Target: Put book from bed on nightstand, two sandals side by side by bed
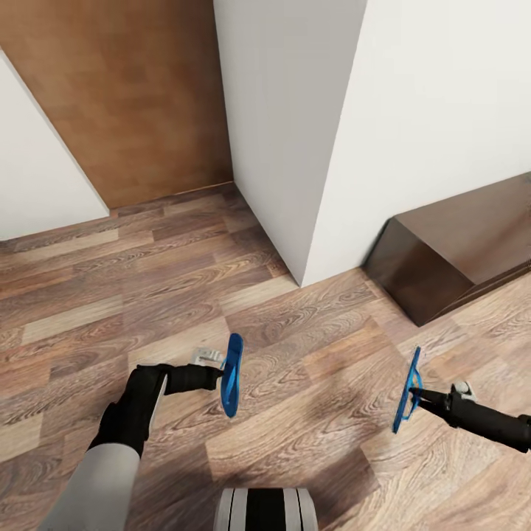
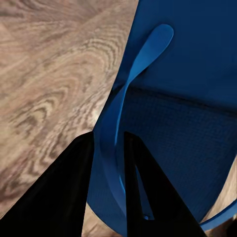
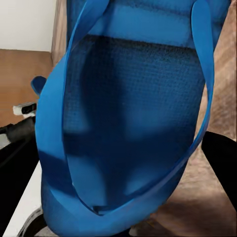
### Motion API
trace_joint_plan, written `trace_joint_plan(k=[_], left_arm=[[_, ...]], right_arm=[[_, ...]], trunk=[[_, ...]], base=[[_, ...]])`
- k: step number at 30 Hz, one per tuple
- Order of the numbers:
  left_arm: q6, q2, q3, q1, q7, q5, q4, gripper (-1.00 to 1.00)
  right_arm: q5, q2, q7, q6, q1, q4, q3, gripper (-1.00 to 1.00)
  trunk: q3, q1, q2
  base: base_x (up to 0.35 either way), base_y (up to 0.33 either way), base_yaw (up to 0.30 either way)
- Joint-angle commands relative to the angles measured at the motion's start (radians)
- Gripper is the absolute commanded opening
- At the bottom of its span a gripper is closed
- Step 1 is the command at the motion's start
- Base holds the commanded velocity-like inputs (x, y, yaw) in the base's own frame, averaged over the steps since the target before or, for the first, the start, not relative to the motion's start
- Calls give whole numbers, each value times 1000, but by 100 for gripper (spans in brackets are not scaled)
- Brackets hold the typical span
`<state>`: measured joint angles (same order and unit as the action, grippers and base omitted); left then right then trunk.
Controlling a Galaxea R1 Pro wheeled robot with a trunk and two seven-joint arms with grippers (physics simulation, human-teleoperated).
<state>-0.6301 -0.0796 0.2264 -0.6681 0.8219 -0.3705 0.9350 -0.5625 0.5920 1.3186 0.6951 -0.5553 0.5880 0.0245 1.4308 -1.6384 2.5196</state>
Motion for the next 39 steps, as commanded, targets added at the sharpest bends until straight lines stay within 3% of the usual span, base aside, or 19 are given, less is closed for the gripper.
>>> trace_joint_plan(k=[1, 5, 9, 11, 17, 21, 27, 28, 30, 39], left_arm=[[-2, -1, 7, -1, 7, -8, -22, -100], [60, 0, 41, -1, 11, -7, -69, -100], [145, 0, 104, -1, 15, -6, -128, -100], [182, 0, 115, -1, 15, -5, -165, -100], [219, 3, 126, -1, 18, -5, -267, -100], [293, 17, 127, -1, 18, -5, -357, -100], [318, 14, 126, -1, 18, -2, -386, -100], [319, 14, 126, -1, 20, 42, -388, -100], [322, 14, 125, -1, 19, 88, -393, -100], [322, 14, 125, -1, 15, 93, -399, -100]], right_arm=[[-1, 0, 2, -39, 0, -47, 0, -100], [3, -2, 2, -215, 0, -220, -1, -100], [5, -3, 7, -502, 0, -452, -4, -100], [5, -3, 9, -549, 0, -490, -4, -100], [5, -3, 13, -588, 0, -520, -5, -100], [4, -2, 14, -595, 1, -531, -3, -100], [4, -3, 13, -595, 1, -541, -4, -100], [4, -3, 13, -595, 1, -542, -4, -100], [4, -3, 13, -595, 1, -543, -4, -100], [4, -3, 13, -595, 1, -545, -4, -100]], trunk=[[-3, 1, 0], [-19, 2, -1], [-34, 4, -2], [-42, 5, -2], [-65, 8, -4], [-81, 10, -5], [-104, 12, -6], [-108, 13, -6], [-115, 14, -7], [-150, 18, -9]], base=[[0, 0, 0], [0, 0, 0], [0, 0, 0], [0, 0, 0], [0, 0, 0], [0, 0, 0], [0, 0, 0], [0, 0, 0], [0, 0, 0], [0, 0, 0]])
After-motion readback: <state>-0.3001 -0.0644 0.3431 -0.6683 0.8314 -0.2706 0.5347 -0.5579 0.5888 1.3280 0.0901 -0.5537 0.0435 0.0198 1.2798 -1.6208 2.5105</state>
